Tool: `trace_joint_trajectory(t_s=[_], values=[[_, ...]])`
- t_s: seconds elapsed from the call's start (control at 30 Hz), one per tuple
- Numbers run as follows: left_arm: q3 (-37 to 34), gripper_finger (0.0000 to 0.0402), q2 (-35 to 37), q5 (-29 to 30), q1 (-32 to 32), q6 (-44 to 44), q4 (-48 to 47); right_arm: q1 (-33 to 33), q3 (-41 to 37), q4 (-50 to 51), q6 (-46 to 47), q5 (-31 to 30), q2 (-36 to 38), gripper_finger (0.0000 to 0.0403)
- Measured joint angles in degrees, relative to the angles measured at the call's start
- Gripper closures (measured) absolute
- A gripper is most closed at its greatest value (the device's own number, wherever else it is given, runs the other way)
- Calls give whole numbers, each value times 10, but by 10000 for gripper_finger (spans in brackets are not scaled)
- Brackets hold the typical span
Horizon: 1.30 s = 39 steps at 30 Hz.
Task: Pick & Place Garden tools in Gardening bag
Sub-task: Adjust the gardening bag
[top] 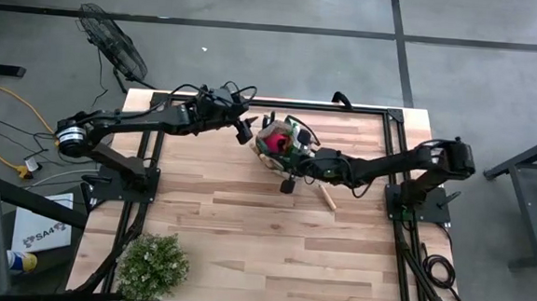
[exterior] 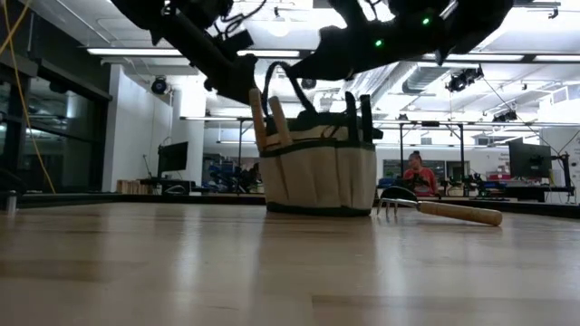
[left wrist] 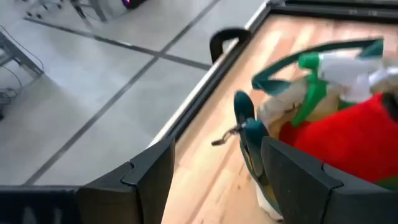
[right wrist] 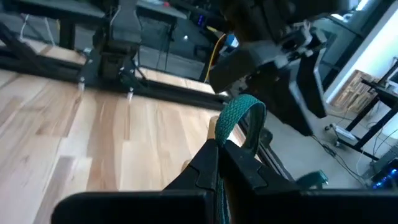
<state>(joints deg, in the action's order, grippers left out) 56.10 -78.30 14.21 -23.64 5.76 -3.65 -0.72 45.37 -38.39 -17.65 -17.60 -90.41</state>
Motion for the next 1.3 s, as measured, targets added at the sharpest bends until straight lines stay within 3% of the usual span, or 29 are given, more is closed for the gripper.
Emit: trace_joint_trajectory(t_s=[0.53, 1.0, 1.3], values=[[0, 168, 44, 6, 0, -2, -61, -21, 174, -36, 12, 54, -155, 398], [0, 168, 102, 114, -1, -4, -105, -49, 286, -39, 85, 16, -247, 398], [0, 168, 126, 100, 0, -15, -114, -72, 309, -48, 92, -18, -255, 398]])
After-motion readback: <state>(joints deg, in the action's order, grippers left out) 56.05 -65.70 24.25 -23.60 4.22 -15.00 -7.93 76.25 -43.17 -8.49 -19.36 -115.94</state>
